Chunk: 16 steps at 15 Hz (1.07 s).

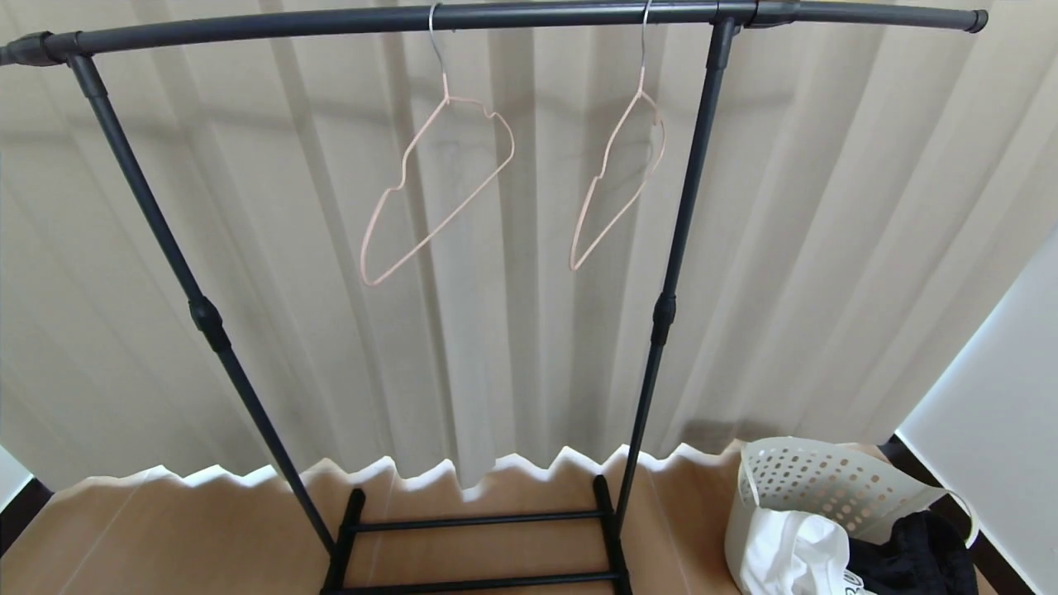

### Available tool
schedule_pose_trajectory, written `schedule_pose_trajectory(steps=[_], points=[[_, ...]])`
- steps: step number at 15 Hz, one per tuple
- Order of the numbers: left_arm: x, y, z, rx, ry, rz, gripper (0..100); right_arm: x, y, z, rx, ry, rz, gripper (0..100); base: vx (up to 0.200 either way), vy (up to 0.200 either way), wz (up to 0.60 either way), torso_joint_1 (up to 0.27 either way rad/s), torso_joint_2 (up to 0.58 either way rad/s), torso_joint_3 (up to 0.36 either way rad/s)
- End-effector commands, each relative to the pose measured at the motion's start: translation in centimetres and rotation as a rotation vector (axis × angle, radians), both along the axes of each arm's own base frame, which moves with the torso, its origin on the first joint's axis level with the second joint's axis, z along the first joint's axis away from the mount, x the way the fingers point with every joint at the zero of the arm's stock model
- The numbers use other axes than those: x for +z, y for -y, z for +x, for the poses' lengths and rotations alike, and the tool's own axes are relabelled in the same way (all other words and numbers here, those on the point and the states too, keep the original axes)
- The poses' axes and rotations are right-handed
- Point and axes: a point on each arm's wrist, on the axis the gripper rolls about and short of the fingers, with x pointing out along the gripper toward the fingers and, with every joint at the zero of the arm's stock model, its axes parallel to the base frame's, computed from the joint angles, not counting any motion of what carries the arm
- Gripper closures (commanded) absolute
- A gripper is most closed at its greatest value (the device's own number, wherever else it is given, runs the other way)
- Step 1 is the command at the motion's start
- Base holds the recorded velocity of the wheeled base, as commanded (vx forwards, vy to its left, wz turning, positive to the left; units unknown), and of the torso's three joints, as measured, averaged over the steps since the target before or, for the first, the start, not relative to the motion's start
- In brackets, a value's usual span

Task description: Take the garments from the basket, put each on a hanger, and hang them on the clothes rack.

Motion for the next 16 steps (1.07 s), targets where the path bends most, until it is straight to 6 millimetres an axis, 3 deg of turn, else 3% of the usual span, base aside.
schedule_pose_trajectory(steps=[1,10,16], points=[[0.01,0.0,0.01,0.0,0.0,0.0,0,0.0,0.0,0.01,0.0,-0.001,-0.002,0,0.0,0.0,0.0,-0.178,0.51,0.32],[0.01,0.0,0.01,0.002,0.0,-0.002,0,0.0,0.0,0.01,0.0,-0.001,-0.002,0,0.0,0.0,0.0,-0.136,0.47,0.34],[0.01,0.0,0.01,0.002,0.0,-0.002,0,-0.03,0.0,0.01,0.001,0.0,-0.006,0,0.0,0.0,0.0,-0.046,0.44,0.396]])
